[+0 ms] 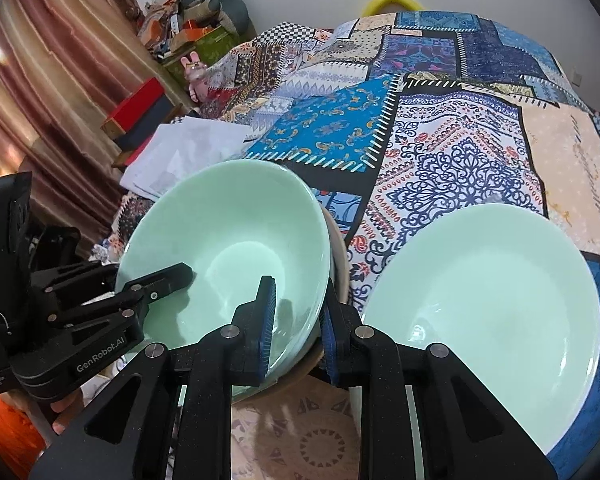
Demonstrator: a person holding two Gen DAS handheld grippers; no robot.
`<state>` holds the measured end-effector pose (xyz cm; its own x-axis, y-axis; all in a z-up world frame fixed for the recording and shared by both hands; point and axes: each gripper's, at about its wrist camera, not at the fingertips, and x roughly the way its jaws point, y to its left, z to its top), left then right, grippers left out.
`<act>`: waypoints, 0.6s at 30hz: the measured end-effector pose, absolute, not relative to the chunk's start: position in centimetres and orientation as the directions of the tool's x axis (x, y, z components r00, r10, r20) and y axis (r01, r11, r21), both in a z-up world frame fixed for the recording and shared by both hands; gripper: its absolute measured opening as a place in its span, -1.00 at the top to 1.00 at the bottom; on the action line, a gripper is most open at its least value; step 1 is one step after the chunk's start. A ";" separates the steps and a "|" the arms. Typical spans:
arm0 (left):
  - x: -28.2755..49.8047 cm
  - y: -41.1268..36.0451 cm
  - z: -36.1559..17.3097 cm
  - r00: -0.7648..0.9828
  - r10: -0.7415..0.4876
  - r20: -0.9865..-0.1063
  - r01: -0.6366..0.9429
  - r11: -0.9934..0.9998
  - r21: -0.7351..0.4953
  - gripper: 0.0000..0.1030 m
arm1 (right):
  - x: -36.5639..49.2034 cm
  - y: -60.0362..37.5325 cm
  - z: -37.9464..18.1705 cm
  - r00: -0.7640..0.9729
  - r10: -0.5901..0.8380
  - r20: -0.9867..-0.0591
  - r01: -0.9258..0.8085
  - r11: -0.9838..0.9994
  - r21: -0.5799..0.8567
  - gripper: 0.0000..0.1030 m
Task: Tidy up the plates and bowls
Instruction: 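Lower the pale green bowl into the white dotted bowl with both tools, then lift the nested bowl stack by its rim with both tools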
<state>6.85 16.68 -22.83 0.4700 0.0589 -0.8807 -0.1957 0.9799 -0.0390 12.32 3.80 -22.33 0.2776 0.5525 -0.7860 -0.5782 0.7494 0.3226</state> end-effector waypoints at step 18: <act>8.0 16.2 -22.5 0.415 0.065 -0.908 -0.176 0.984 -0.010 0.64 | 12.3 3.4 -22.4 0.292 0.520 -0.803 -0.590 0.758 0.277 0.57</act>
